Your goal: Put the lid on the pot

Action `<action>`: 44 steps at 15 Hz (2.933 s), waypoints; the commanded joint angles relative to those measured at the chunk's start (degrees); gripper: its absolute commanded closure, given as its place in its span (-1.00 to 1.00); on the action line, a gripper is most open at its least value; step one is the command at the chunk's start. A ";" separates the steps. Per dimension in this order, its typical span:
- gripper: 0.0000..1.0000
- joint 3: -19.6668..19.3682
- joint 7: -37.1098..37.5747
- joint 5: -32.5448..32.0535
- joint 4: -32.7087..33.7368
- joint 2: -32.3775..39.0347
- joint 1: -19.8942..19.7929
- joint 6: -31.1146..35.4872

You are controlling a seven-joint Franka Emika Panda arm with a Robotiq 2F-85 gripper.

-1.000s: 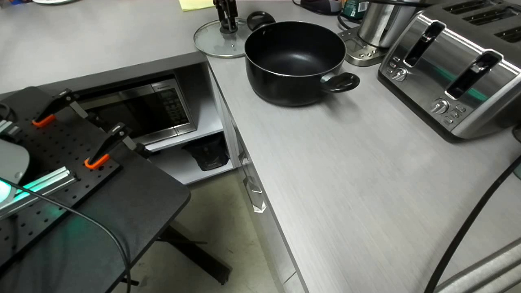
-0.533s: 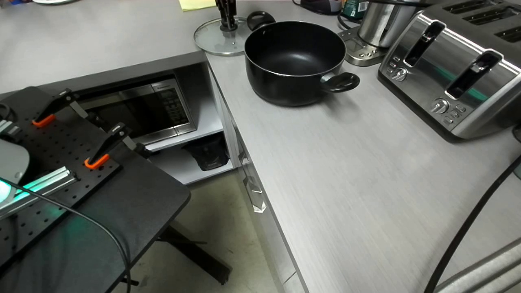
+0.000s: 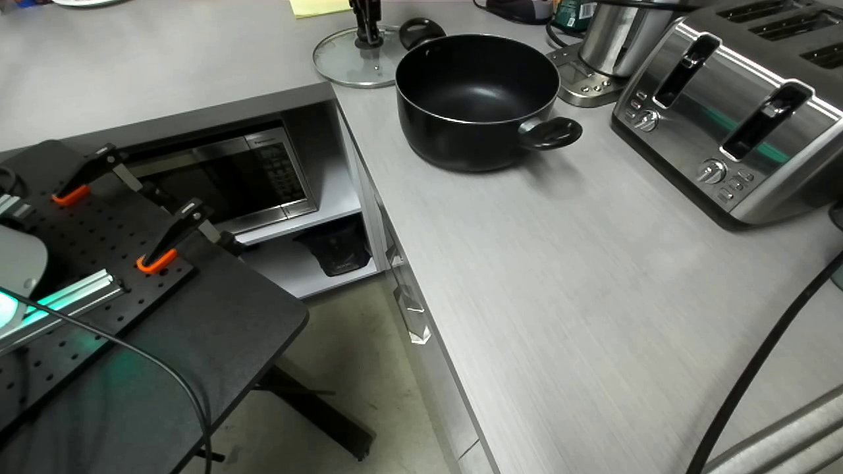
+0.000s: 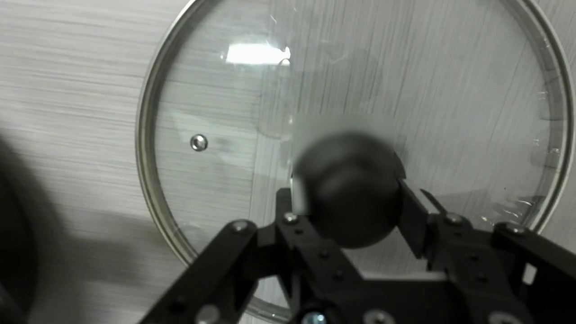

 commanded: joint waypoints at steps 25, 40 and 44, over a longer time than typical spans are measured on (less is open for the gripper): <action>0.50 -3.37 -7.80 4.94 -24.24 -33.91 -9.95 -0.93; 0.50 -10.44 0.47 9.66 -9.63 -20.73 -17.46 -10.52; 0.50 -11.29 4.75 8.56 -6.62 -17.67 -16.57 -9.59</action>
